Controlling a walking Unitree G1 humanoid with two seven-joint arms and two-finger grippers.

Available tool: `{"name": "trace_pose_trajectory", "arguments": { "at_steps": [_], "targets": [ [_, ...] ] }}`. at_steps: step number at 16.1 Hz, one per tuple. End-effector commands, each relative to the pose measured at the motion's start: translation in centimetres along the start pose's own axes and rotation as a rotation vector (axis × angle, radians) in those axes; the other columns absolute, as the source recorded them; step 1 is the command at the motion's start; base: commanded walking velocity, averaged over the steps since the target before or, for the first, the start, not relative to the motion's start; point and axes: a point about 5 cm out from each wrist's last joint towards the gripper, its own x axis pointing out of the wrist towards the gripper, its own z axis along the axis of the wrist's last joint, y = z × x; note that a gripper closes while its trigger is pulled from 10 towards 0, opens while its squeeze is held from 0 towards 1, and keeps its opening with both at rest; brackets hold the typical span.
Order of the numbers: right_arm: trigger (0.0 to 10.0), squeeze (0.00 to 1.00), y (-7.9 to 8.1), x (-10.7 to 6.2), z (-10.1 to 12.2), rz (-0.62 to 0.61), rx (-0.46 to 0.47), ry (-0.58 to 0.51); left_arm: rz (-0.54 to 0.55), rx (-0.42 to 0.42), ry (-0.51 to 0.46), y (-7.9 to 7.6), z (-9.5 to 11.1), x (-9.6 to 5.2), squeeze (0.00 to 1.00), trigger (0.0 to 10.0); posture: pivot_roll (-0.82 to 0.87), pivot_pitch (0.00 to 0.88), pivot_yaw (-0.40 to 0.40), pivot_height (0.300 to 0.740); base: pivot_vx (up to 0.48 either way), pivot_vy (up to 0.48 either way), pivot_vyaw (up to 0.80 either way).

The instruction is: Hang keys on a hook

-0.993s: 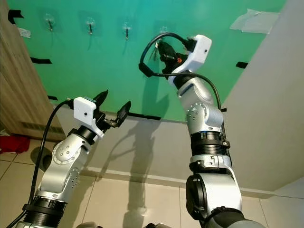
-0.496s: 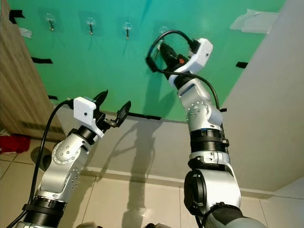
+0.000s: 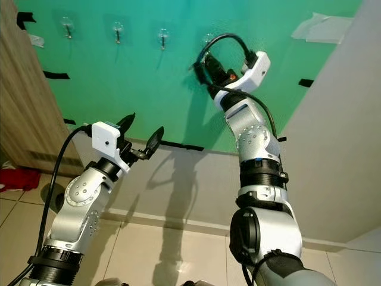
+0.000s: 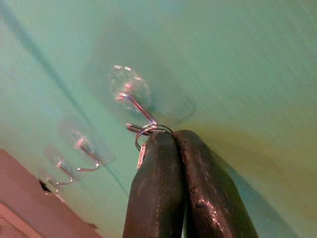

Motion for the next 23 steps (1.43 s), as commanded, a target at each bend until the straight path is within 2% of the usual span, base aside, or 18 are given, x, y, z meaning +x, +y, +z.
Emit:
{"name": "trace_pose_trajectory", "arguments": {
  "at_steps": [1, 2, 7, 8, 9, 10, 11, 12, 15, 17, 18, 19, 20, 22, 23],
  "targets": [
    [10.0, 0.00, -0.2, 0.1, 0.5, -0.017, 0.039, -0.004, -0.018, -0.004, 0.000, -0.3, 0.1, 0.2, 0.00, 10.0, 0.11, 0.000, -0.103, 0.740, 0.000, 0.000, 0.00],
    [10.0, 0.00, -0.8, 0.0, 0.2, -0.054, 0.096, 0.007, -0.019, -0.005, 0.002, -0.4, 0.1, 0.2, 0.00, 10.0, 0.11, 0.000, -0.105, 0.740, 0.000, 0.000, 0.00],
    [10.0, 0.00, -1.6, -0.3, -1.2, -0.093, 0.120, 0.056, -0.020, -0.005, 0.007, -0.4, 0.0, 0.2, 0.00, 10.0, 0.11, 0.000, -0.106, 0.740, 0.000, 0.000, 0.00],
    [10.0, 0.00, -1.7, -0.4, -1.4, -0.100, 0.100, 0.068, -0.021, -0.004, 0.007, -0.4, 0.0, 0.2, 0.00, 10.0, 0.11, 0.000, -0.106, 0.740, 0.000, 0.000, 0.00],
    [10.0, 0.00, -1.7, -0.5, -1.6, -0.104, 0.001, 0.072, -0.020, -0.003, 0.008, -0.4, 0.0, 0.2, 0.00, 10.0, 0.11, 0.000, -0.105, 0.740, 0.000, 0.000, 0.00],
    [10.0, 0.36, -1.5, -0.6, -1.7, -0.093, -0.216, 0.070, -0.017, -0.001, 0.010, -0.4, 0.0, 0.2, 0.00, 10.0, 0.11, 0.000, -0.105, 0.740, 0.000, 0.000, 0.00],
    [10.0, 1.00, -1.1, -0.7, -2.0, -0.072, -0.381, 0.068, -0.014, 0.002, 0.012, -0.3, -0.1, 0.2, 0.00, 10.0, 0.10, 0.000, -0.104, 0.740, 0.000, 0.000, 0.00],
    [10.0, 1.00, -1.0, -0.8, -2.1, -0.074, -0.484, 0.054, -0.012, 0.004, 0.011, -0.3, 0.0, 0.1, 0.00, 10.0, 0.10, 0.000, -0.104, 0.740, 0.000, 0.000, 0.00],
    [10.0, 1.00, -0.1, -1.3, -1.5, -0.068, -0.677, -0.055, -0.009, 0.005, 0.010, -0.2, 0.0, 0.1, 0.00, 10.0, 0.10, 0.000, -0.103, 0.740, 0.000, 0.000, 0.00],
    [10.0, 1.00, 1.0, -2.1, -1.2, -0.044, -0.902, -0.157, -0.007, 0.005, 0.009, -0.2, 0.0, 0.0, 0.00, 10.0, 0.10, 0.000, -0.100, 0.740, 0.000, 0.000, 0.00],
    [10.0, 1.00, 1.0, -2.3, -1.1, -0.046, -0.923, -0.171, -0.007, 0.005, 0.009, -0.2, 0.0, 0.0, 0.00, 10.0, 0.10, 0.000, -0.100, 0.740, 0.000, 0.000, 0.00],
    [10.0, 1.00, 0.9, -2.8, -1.3, -0.063, -0.995, -0.194, -0.005, 0.006, 0.010, -0.2, 0.0, 0.1, 0.00, 10.0, 0.09, 0.000, -0.097, 0.740, 0.000, 0.000, 0.00],
    [10.0, 1.00, 0.7, -3.0, -1.4, -0.078, -1.020, -0.200, -0.005, 0.007, 0.011, -0.2, -0.1, 0.1, 0.00, 10.0, 0.09, 0.000, -0.097, 0.740, 0.000, 0.000, 0.00],
    [10.0, 1.00, -0.8, -4.4, -2.3, -0.152, -0.920, -0.169, 0.021, 0.015, 0.020, 0.3, -0.1, -0.2, 0.00, 10.0, 0.08, 0.000, -0.098, 0.740, 0.000, 0.000, 0.00],
    [10.0, 1.00, -1.7, -6.0, -3.4, -0.183, -0.888, -0.142, 0.043, 0.017, 0.033, 0.8, -0.3, -0.7, 0.00, 10.0, 0.08, 0.000, -0.094, 0.740, 0.000, 0.000, 0.00]
  ]
}}
